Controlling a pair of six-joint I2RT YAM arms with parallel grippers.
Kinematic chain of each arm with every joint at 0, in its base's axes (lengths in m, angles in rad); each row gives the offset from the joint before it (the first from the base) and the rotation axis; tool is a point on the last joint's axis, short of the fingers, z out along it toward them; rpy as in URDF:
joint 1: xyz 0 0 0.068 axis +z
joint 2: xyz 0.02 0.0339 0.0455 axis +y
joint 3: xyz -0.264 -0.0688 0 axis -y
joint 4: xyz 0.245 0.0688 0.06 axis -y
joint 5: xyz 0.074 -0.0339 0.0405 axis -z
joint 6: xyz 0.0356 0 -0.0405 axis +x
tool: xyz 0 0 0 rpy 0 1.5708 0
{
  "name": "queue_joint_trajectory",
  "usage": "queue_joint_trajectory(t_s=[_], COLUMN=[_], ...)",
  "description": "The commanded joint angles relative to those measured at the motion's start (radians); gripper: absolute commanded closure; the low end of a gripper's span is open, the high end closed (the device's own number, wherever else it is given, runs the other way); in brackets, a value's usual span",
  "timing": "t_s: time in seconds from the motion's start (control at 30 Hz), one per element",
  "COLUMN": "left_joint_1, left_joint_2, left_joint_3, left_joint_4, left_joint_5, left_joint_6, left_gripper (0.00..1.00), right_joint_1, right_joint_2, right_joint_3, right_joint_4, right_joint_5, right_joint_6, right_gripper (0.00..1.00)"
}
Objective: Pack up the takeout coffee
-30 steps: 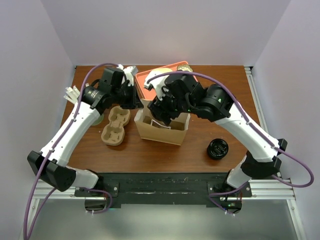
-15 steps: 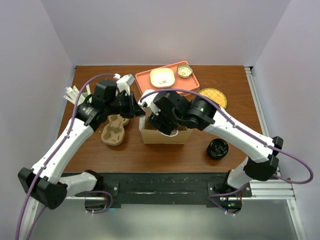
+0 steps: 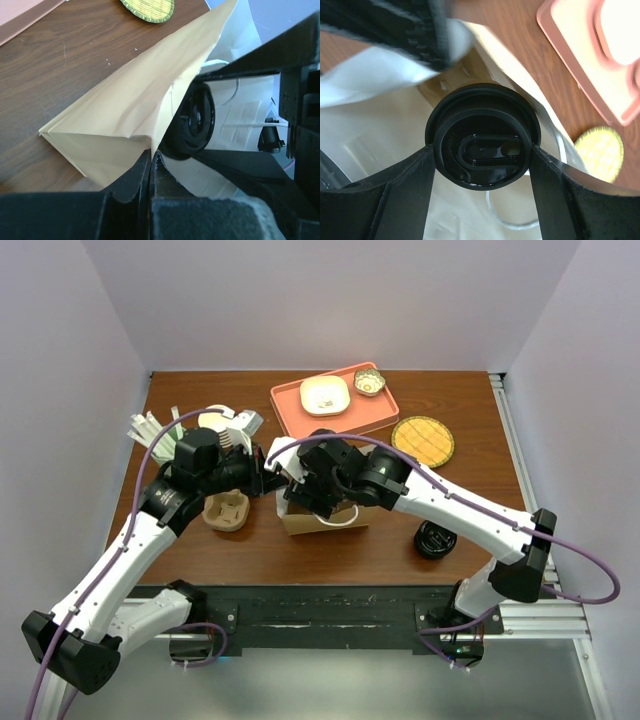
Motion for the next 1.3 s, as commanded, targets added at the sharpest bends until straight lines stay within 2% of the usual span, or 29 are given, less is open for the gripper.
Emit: queue_joint_trajectory(t_s=[0.0,0.1,0.27,0.57,0.77,0.97,1.17,1.27], left_joint_1=[-0.002,0.0,-0.002,-0.003,-0.069,-0.095,-0.108,-0.154], left_joint_2=[0.002,0.014,0.017,-0.007,0.037,0.003,-0.087,-0.125], left_joint_3=[0.015,0.031,0.052,-0.023,0.06,0.08,0.0,-0.075], left_joint_4=[0.061,0.063,0.061,0.115,0.04,0.02,0.087,0.152], left_joint_5=[0.019,0.027,0.024,0.05,-0.082,-0.186,-0.226,-0.237], left_joint_6=[0.028,0.036,0.045,0.056,0.115,0.16,0.198,0.182], left_gripper=[1.0,1.0,1.0,1.0,1.0,1.0,1.0,1.0], right_joint_1=[0.001,0.004,0.003,0.003,0.003,0.003,0.003,0.003], right_joint_2=[-0.078,-0.112,-0.131,-0.189,-0.198,-0.212,-0.237,-0.243], right_joint_3=[-0.068,-0.134,-0.189,-0.362,-0.427,-0.476,-0.565,-0.58], right_joint_4=[0.093,0.106,0.126,0.27,0.326,0.345,0.386,0.366], right_joint_5=[-0.106,-0.152,-0.124,-0.037,0.031,0.123,0.187,0.183], right_joint_6=[-0.106,-0.147,-0.17,-0.253,-0.263,-0.2,-0.217,-0.215], right_gripper=[0.57,0.57,0.57,0.6,0.61,0.62,0.62,0.62])
